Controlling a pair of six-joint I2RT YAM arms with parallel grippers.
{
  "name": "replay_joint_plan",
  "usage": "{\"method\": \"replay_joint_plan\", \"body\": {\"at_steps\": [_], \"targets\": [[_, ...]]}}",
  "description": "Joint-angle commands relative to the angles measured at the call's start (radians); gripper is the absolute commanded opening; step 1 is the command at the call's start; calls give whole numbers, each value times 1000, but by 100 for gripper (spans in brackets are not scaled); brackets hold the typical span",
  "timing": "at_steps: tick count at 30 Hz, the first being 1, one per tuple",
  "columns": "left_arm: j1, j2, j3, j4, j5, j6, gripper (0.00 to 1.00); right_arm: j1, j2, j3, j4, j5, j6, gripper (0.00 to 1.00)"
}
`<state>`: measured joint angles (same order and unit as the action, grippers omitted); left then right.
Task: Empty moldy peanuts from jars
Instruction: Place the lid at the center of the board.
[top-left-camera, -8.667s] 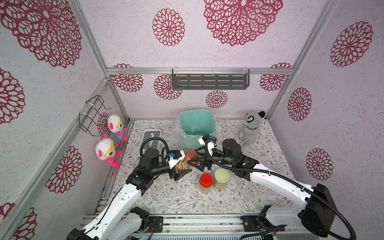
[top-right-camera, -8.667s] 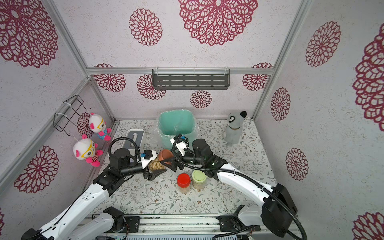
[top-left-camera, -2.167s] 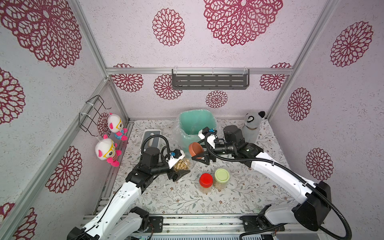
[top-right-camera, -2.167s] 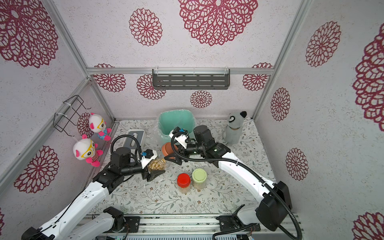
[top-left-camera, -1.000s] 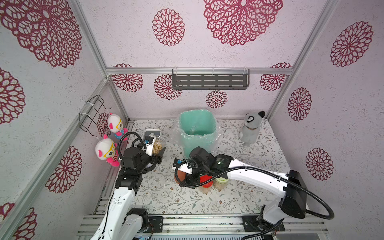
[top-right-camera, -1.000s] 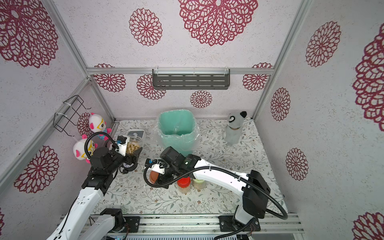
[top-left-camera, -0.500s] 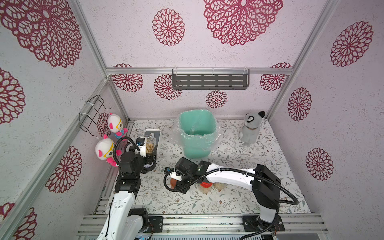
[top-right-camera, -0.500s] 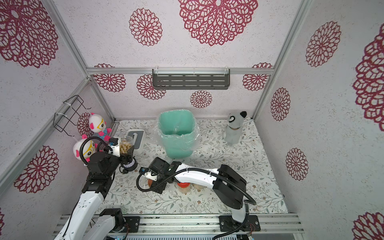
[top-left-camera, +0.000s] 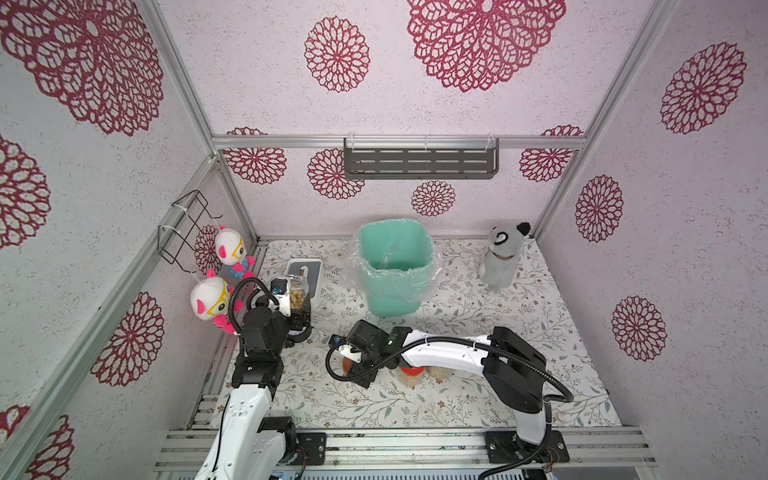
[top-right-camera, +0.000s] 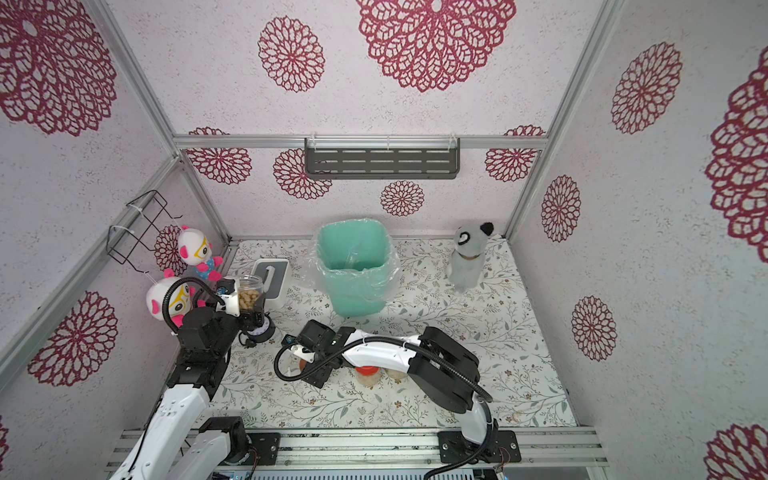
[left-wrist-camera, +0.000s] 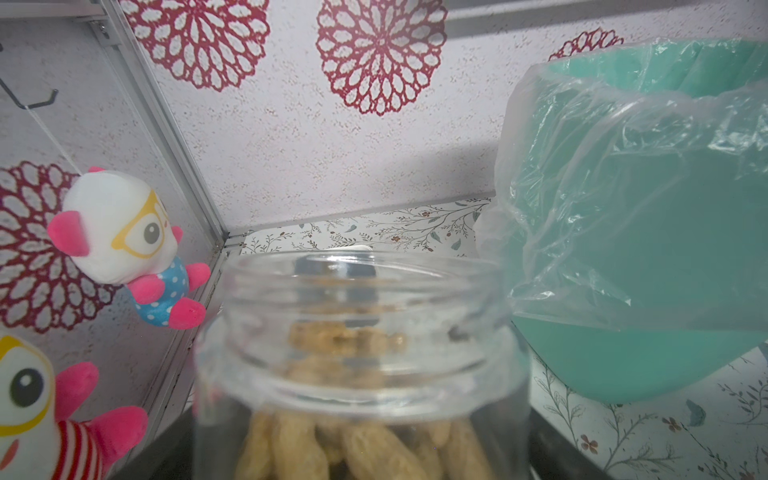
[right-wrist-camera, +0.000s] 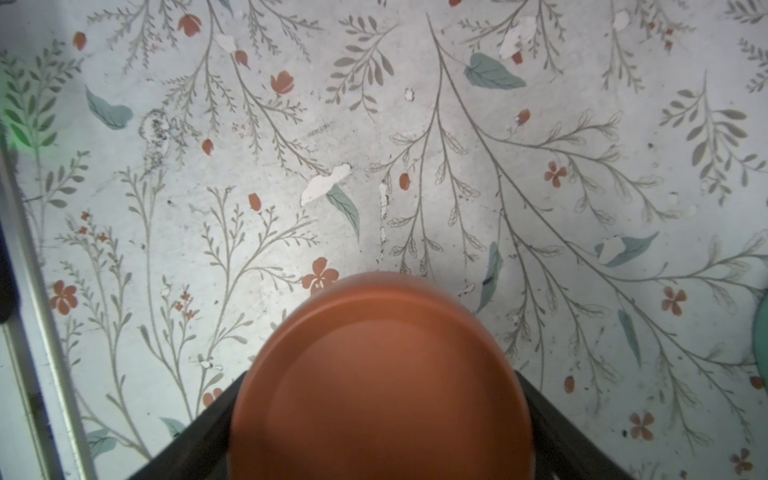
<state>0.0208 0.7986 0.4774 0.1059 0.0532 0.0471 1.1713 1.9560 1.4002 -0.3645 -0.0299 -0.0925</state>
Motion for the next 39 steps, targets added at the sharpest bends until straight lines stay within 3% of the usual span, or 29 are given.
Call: {"method": "replay_joint_plan", "body": {"at_steps": [1, 18, 28, 35, 39], "targets": [[8, -11, 7, 117, -6, -16, 0, 8, -6, 9, -3, 25, 26, 15], [8, -7, 4, 115, 5, -10, 0, 24, 51, 36, -105, 55, 48, 36], [8, -10, 1, 112, 10, -10, 0, 24, 110, 108, -186, 87, 81, 55], [7, -10, 1, 109, 29, -10, 0, 25, 92, 88, -158, 108, 118, 83], [7, -8, 1, 110, 32, -10, 0, 26, 68, 72, -138, 122, 114, 93]]}}
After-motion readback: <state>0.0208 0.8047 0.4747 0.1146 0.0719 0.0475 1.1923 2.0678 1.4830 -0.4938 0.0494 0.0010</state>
